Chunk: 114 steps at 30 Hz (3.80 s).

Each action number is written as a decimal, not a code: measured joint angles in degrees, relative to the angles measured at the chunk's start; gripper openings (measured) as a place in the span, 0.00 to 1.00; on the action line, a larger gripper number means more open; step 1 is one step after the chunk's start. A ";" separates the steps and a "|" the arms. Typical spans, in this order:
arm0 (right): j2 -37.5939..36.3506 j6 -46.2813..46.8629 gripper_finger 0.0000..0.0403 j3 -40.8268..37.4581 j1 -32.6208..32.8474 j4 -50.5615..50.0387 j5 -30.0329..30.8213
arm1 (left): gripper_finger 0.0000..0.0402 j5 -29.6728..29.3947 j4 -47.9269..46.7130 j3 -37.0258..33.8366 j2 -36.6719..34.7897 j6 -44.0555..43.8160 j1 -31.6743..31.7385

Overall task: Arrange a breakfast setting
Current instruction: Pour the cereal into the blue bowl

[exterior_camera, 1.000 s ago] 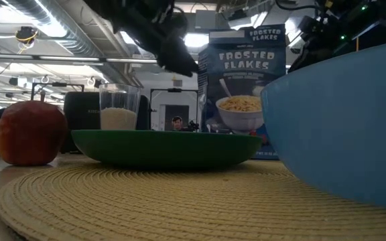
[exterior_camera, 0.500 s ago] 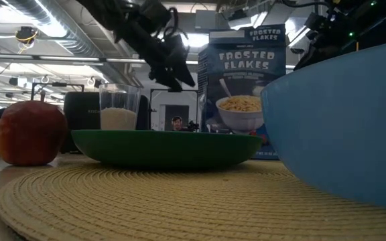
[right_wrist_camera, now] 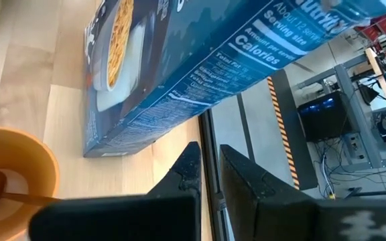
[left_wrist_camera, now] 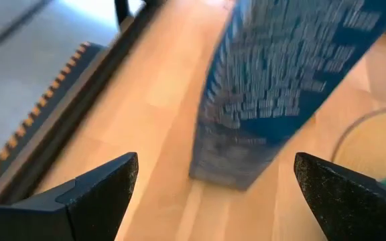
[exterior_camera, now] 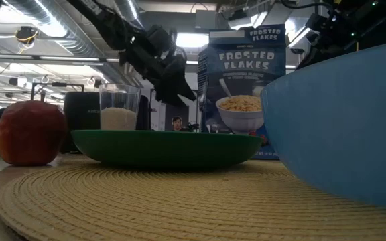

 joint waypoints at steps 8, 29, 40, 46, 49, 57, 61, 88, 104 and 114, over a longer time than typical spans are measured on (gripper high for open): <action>0.03 0.30 0.08 0.00 0.02 0.05 -0.90 | 0.99 0.40 5.46 -0.01 5.38 0.21 0.24; 13.24 3.51 0.08 -0.01 -0.02 3.38 8.16 | 0.99 5.90 15.09 0.00 8.42 3.80 -0.27; 21.46 3.33 0.08 -0.02 0.00 10.93 4.32 | 0.99 5.91 15.09 0.00 8.42 3.72 -1.45; 21.62 3.64 0.08 -0.02 0.02 11.19 2.14 | 0.99 4.41 15.49 -0.01 8.73 3.23 -2.27; 21.62 3.86 0.08 -0.02 0.04 11.67 -0.36 | 0.99 4.32 17.96 0.00 10.71 2.40 -2.87; 21.64 4.50 0.08 -0.07 2.94 11.88 0.67 | 0.99 4.39 22.78 0.00 15.37 1.41 -3.40; 21.64 4.45 0.08 -0.07 4.28 11.85 1.42 | 0.99 5.67 22.81 -0.07 14.77 1.30 -2.95; 21.64 2.82 0.08 -0.07 4.11 12.09 4.59 | 0.64 7.35 23.95 -0.07 14.67 8.13 -3.67; 15.31 0.23 0.08 -0.04 4.15 9.38 22.50 | 0.64 1.01 25.60 -0.02 14.52 10.30 -4.64; -0.13 1.87 0.08 -0.04 4.13 4.30 20.86 | 0.61 0.55 24.84 -0.02 6.85 8.70 -4.78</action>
